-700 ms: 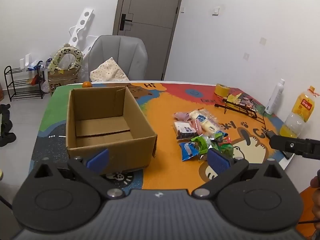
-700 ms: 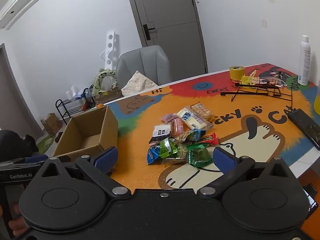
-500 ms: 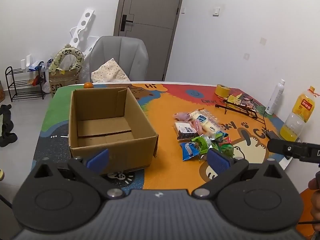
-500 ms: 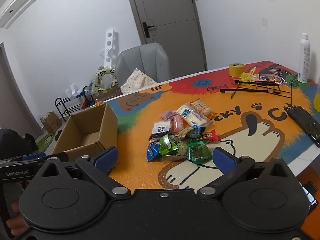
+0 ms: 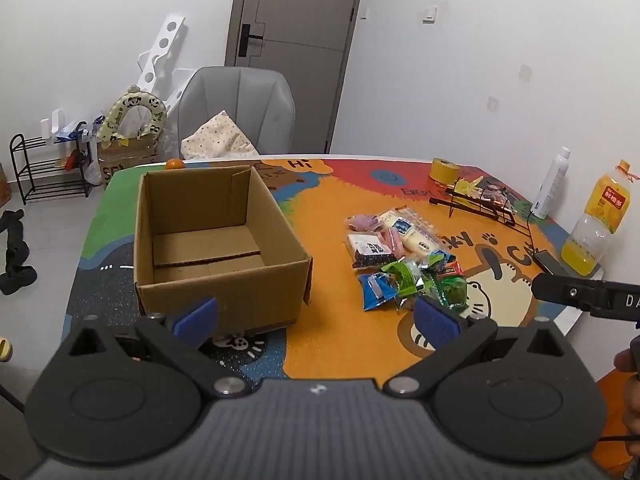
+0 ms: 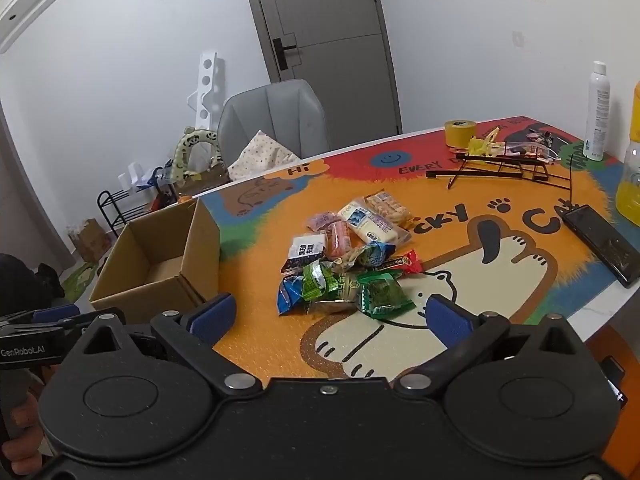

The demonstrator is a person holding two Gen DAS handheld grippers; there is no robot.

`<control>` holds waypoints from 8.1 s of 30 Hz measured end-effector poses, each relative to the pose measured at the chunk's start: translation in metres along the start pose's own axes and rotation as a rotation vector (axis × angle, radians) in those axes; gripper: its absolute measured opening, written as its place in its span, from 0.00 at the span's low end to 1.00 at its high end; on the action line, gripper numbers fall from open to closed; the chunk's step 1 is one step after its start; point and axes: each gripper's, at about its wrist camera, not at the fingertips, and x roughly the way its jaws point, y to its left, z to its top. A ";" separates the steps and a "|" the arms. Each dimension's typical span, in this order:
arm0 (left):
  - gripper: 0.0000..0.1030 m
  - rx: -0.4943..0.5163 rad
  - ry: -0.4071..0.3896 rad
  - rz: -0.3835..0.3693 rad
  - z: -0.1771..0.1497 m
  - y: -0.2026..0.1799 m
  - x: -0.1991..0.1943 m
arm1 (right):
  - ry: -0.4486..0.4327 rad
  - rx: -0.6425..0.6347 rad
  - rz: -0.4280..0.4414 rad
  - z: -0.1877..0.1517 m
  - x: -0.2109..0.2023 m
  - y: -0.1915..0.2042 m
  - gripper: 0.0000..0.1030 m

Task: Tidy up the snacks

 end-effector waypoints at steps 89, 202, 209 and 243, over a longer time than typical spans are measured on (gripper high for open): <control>1.00 -0.023 0.019 -0.178 -0.001 -0.043 0.064 | 0.048 0.050 0.032 -0.016 0.051 -0.057 1.00; 0.37 0.010 -0.040 -0.054 0.083 0.035 0.115 | 0.007 -0.045 0.318 0.061 0.142 0.068 0.26; 0.37 -0.007 -0.023 -0.010 0.089 0.061 0.120 | 0.029 -0.048 0.359 0.065 0.154 0.087 0.26; 0.87 -0.140 0.034 0.129 0.089 0.132 0.107 | 0.054 -0.050 0.438 0.082 0.185 0.141 0.63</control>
